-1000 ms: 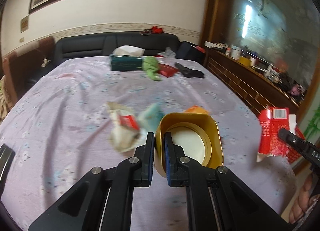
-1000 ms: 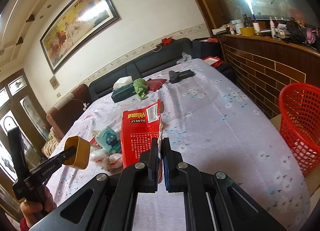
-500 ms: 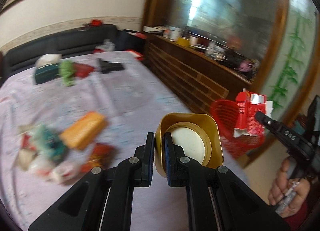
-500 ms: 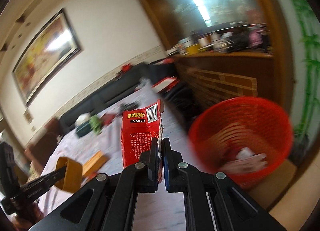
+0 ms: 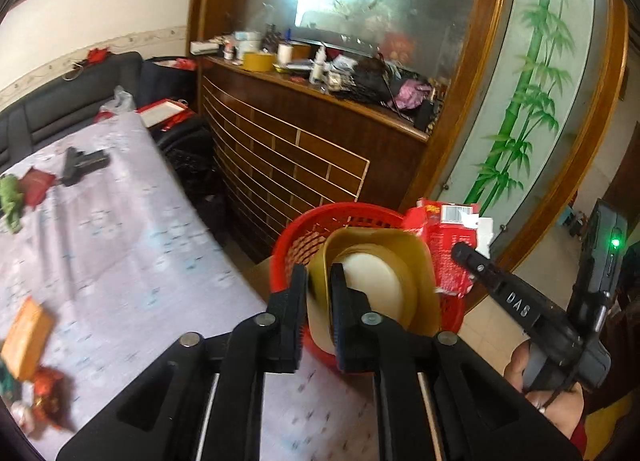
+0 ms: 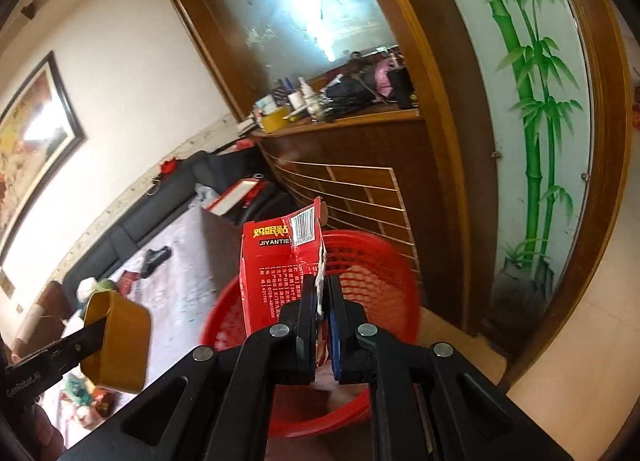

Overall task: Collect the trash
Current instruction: 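Lift both items, carry them to the red basket and open both grippers, then grasp the white snack bag with the left gripper while the right grasps the cartoon pouch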

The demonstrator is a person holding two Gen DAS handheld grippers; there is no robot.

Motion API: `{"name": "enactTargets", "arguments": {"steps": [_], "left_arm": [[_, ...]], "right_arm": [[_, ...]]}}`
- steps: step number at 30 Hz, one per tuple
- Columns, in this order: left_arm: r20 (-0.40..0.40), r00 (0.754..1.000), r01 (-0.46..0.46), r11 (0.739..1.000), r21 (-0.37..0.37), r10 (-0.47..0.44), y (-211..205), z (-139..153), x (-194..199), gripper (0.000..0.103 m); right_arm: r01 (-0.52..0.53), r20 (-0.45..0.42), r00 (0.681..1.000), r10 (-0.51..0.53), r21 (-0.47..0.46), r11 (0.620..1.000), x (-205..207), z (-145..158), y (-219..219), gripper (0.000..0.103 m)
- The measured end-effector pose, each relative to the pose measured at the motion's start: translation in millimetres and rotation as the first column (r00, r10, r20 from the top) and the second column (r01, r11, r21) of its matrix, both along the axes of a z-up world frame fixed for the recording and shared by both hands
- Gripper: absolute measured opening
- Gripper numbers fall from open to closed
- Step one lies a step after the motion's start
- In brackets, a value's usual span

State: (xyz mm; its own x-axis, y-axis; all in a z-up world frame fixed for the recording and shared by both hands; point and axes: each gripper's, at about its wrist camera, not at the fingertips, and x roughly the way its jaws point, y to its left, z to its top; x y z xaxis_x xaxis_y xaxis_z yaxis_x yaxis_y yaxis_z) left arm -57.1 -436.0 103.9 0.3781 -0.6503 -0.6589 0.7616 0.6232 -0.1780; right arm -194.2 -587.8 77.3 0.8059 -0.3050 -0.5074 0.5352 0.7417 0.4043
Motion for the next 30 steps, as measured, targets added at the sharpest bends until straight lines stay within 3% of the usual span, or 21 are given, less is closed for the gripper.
{"name": "enactTargets", "arguments": {"steps": [1, 2, 7, 12, 19, 26, 30], "left_arm": [[-0.006, 1.000, -0.003, 1.000, 0.011, 0.004, -5, -4, 3, 0.038], [-0.016, 1.000, -0.014, 1.000, 0.019, 0.015, -9, -8, 6, 0.048], [-0.023, 1.000, -0.016, 1.000, 0.003, 0.016, 8, -8, 1, 0.049], [-0.009, 0.998, -0.062, 0.998, 0.008, 0.062, 49, -10, -4, 0.057], [-0.025, 0.987, -0.160, 0.987, 0.022, 0.160, 121, -17, -2, 0.058], [-0.034, 0.957, -0.288, 0.957, 0.021, 0.289, 209, -19, 5, 0.058], [-0.038, 0.916, -0.399, 0.917, -0.002, 0.399, 270, -13, 16, 0.058]], "right_arm": [[-0.001, -0.015, 1.000, 0.001, -0.005, 1.000, 3, -3, -5, 0.008], [-0.010, -0.041, 0.999, 0.010, -0.004, 1.000, 9, -6, -11, 0.010], [-0.005, -0.042, 0.999, 0.005, 0.004, 1.000, 5, -13, -23, 0.026], [-0.023, -0.008, 1.000, 0.023, 0.009, 1.000, -8, -7, -12, 0.026], [-0.136, 0.004, 0.991, 0.136, 0.000, 0.991, 9, 2, 36, 0.030], [-0.297, -0.028, 0.954, 0.297, 0.008, 0.955, 43, -2, 99, 0.032], [-0.377, -0.055, 0.925, 0.376, 0.006, 0.926, 59, -4, 135, 0.036]]}}
